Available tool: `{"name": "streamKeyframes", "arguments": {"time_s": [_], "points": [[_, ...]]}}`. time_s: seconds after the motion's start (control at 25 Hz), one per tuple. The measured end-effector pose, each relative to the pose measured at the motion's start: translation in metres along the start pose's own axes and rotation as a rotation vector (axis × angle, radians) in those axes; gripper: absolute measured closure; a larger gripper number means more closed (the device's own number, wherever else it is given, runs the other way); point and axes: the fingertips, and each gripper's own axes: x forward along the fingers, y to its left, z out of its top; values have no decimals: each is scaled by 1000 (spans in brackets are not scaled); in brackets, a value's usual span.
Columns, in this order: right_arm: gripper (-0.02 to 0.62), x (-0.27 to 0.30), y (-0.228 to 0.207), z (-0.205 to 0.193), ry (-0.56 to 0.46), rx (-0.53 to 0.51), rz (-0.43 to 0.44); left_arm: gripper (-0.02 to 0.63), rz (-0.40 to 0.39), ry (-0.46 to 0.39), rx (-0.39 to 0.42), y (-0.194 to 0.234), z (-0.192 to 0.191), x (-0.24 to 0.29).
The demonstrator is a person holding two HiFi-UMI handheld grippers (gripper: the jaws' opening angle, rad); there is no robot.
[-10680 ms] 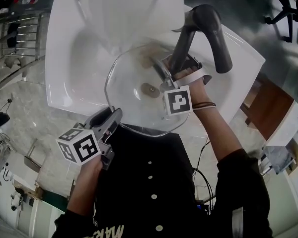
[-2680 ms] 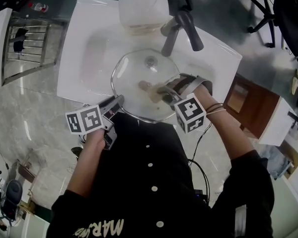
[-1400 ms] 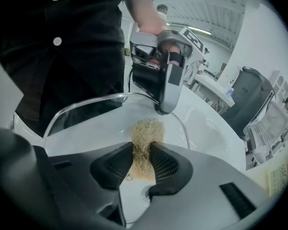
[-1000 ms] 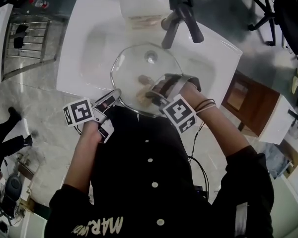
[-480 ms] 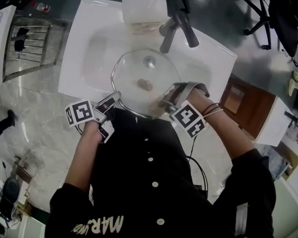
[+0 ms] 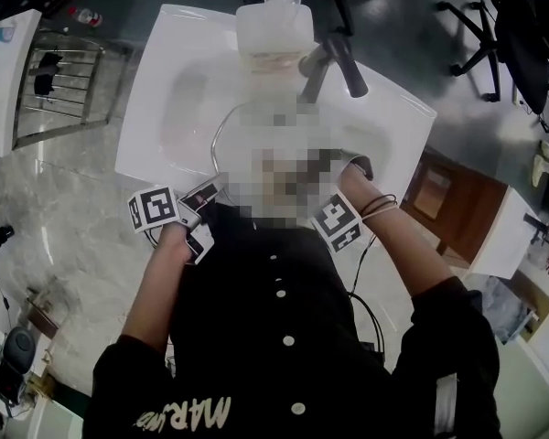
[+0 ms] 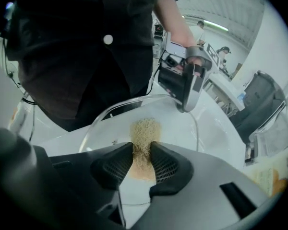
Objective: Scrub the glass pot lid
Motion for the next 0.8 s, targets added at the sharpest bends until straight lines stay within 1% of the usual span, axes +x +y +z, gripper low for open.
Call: {"name": "streamKeyframes", "arguments": {"time_s": [0.12,0.2,0.28,0.32,0.44,0.68,0.8], "points": [[466,12,-29,18,-10,-25,-128,518,1,-3,-1,1,0,0],[466,17,-44,30,-26,-21,-199,518,2,-4,-2,1,0,0],[466,19,-55,37,-36,-13,-253,518,6,-2,-3,2,1,0],[466,19,-57,39,-39,-11,-267,518,8,-1,-6,2,1,0],[467,21,-54,41,-44,-18,-257,518,17,3,-6,4,0,0],[469,19,-39,44,-55,-74,-179,518,29,14,0,4,0,0],[469,15,-30,42,-64,-84,-141,518,36,16,4,4,-1,0]]}}
